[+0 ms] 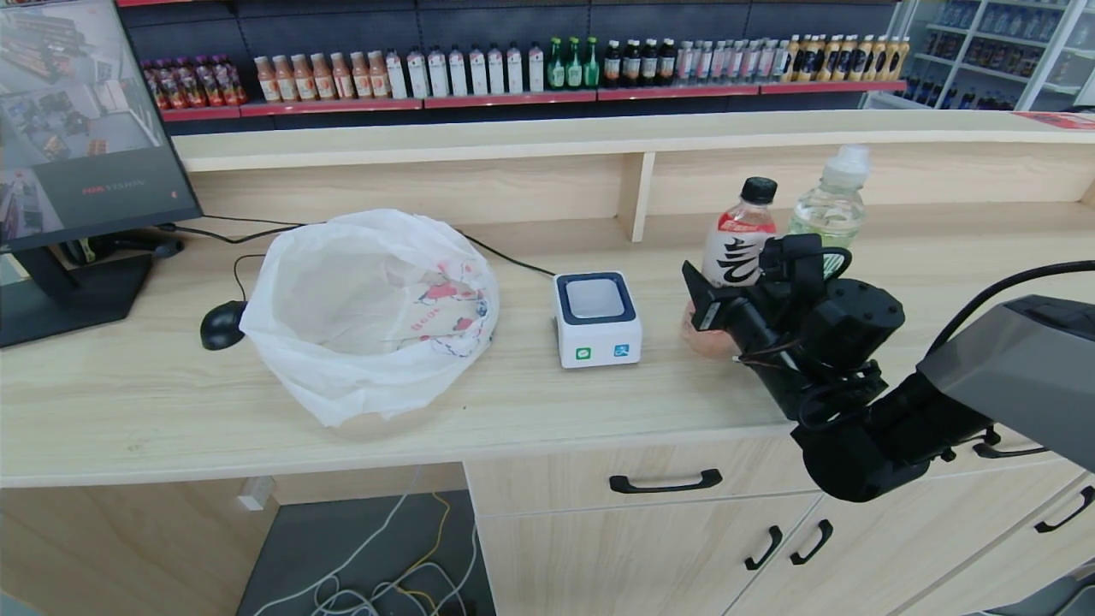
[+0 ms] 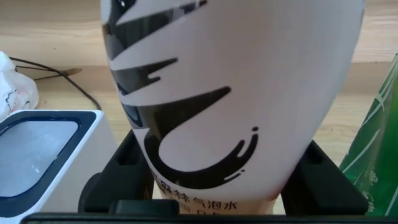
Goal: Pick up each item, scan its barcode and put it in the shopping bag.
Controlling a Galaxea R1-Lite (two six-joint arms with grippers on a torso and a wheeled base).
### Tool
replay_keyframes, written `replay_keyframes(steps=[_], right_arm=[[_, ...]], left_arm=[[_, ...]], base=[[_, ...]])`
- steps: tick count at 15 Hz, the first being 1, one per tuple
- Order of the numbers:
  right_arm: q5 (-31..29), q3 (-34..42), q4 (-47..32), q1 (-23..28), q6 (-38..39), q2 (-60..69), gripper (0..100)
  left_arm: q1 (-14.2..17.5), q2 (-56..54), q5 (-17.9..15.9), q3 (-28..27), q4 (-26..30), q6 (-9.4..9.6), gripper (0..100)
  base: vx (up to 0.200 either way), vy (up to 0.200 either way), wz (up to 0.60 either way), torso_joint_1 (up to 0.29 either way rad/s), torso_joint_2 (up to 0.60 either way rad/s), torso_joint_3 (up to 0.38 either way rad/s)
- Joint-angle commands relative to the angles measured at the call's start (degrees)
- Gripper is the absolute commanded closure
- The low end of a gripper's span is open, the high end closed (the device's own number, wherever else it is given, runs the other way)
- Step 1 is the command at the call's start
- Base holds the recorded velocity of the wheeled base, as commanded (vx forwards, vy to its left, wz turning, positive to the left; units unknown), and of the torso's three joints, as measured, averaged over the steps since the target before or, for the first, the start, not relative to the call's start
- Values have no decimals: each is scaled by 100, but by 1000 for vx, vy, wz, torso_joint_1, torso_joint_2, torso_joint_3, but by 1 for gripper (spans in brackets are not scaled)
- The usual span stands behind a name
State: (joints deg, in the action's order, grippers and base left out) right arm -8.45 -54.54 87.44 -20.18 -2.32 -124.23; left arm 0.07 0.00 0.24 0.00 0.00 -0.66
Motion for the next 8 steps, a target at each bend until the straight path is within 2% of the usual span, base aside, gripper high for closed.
replay_keyframes(steps=[1, 8], right_arm=[[1, 93, 27, -4, 21, 84, 100], [1, 145, 27, -30, 47, 295, 100]], left_arm=[[1, 0, 2, 0, 0, -4, 0], [1, 0, 2, 0, 0, -4, 0]], base=[[0, 0, 0, 0, 0, 0], [0, 0, 0, 0, 0, 0]])
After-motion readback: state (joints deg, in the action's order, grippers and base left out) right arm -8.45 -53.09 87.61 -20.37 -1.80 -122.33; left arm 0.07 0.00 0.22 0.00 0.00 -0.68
